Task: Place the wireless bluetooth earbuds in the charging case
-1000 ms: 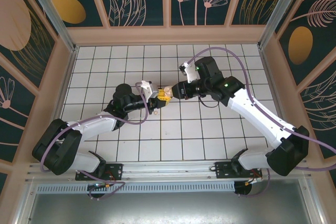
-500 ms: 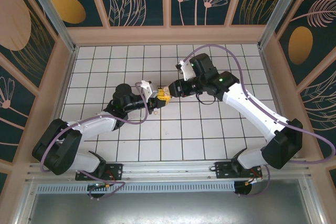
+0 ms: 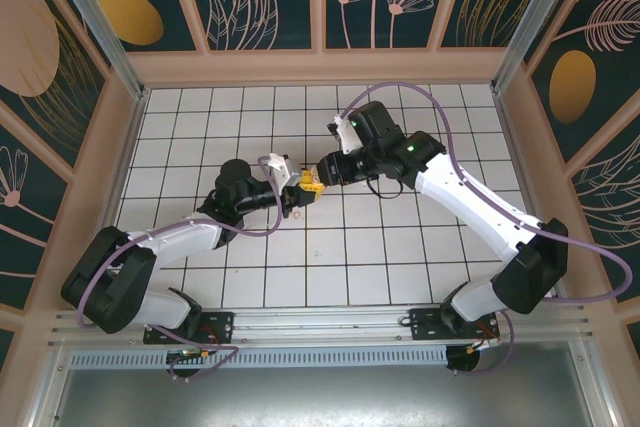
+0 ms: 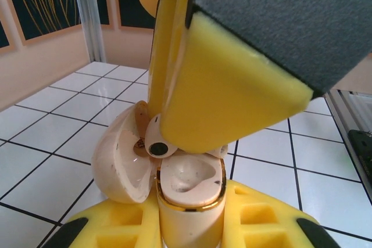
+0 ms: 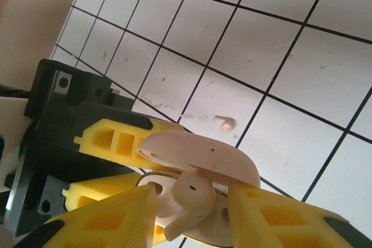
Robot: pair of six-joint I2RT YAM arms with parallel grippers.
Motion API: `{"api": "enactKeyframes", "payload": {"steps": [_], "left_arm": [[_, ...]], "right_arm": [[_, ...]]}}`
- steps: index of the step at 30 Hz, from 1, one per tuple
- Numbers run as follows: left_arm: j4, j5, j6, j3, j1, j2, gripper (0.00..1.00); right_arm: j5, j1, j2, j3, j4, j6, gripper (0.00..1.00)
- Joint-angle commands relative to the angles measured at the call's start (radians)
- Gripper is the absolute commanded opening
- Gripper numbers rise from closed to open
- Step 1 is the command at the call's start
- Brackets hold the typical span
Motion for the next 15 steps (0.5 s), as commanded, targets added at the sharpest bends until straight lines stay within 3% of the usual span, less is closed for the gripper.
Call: {"api": "enactKeyframes", "payload": {"steps": [1, 15], "left_arm": [[0.033, 0.012, 0.01, 0.019, -0.001, -0.017, 0.19], [0.022, 0.004, 0.012, 0.007, -0.001, -0.033, 0.19]], "right_arm": [[0.067, 0.022, 0.018, 0.033, -0.051, 0.023, 0.34], [0.125, 0.036, -0.051, -0.027, 0.04, 0.014, 0.22]]}}
